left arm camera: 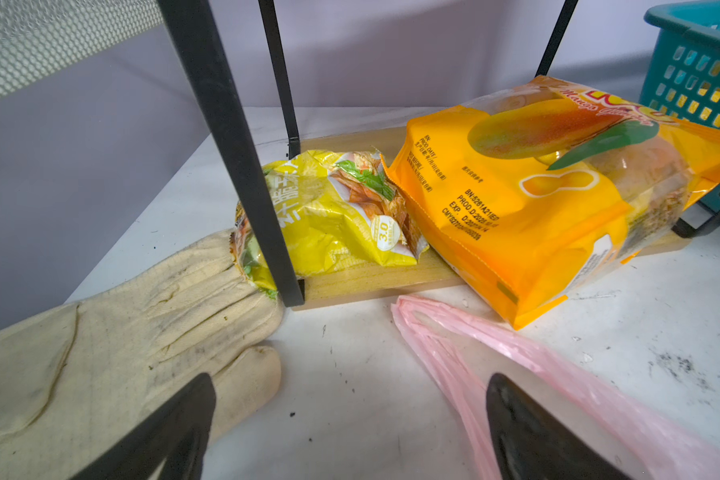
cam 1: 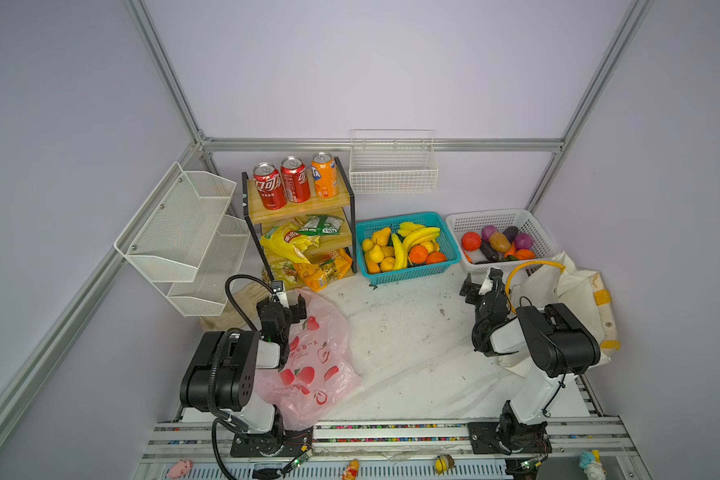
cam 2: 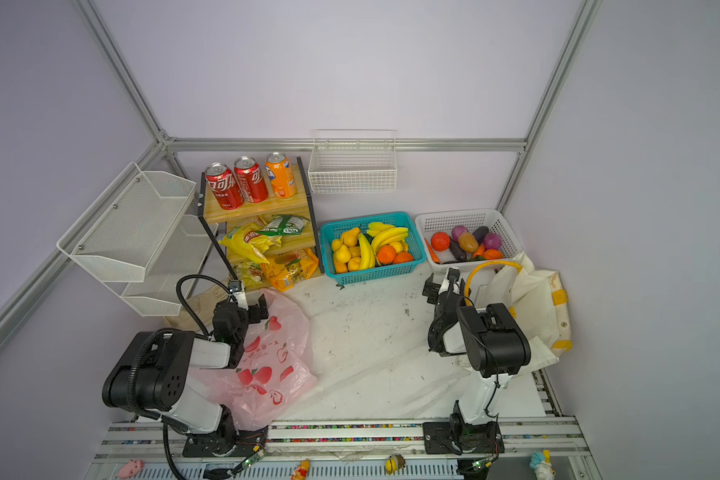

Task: Place the mixed food into the grocery bags and tie them
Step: 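Reach the right gripper to the cream tote bag's yellow handle and grasp it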

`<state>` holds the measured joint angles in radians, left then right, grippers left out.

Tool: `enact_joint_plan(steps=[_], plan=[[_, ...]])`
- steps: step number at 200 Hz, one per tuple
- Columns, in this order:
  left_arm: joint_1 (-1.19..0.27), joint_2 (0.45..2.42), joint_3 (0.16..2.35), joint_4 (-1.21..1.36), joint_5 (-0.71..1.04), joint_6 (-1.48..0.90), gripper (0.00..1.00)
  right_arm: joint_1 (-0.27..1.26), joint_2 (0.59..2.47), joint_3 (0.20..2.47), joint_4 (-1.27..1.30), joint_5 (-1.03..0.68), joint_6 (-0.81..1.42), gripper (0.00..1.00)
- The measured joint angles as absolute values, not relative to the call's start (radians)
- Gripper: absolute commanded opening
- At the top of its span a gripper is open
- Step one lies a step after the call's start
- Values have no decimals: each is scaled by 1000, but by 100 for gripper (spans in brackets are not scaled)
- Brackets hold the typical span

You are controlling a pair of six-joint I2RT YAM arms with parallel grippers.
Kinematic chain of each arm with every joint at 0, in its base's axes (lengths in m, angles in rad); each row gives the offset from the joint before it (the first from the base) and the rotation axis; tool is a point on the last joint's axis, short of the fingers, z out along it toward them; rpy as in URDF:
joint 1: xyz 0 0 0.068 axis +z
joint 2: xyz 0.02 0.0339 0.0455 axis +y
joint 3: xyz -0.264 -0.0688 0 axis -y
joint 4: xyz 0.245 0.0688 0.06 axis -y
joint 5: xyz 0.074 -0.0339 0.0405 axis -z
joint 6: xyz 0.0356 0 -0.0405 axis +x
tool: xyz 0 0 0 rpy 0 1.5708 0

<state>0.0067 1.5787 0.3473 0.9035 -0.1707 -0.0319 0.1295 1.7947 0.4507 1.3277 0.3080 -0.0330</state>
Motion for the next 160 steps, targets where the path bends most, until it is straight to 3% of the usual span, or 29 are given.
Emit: enact_joint_plan(steps=[59, 93, 120, 160], plan=[[7, 1528, 344, 883, -199, -36, 100, 131, 1757, 419, 1335, 312, -36, 97], [7, 1183, 343, 696, -336, -158, 100, 136, 1486, 371, 1244, 379, 14, 96], [-10, 989, 344, 568, -347, -268, 97, 148, 1298, 412, 1118, 370, 80, 96], [-138, 925, 363, 395, -211, -430, 94, 399, 1250, 638, 767, 464, 57, 97]])
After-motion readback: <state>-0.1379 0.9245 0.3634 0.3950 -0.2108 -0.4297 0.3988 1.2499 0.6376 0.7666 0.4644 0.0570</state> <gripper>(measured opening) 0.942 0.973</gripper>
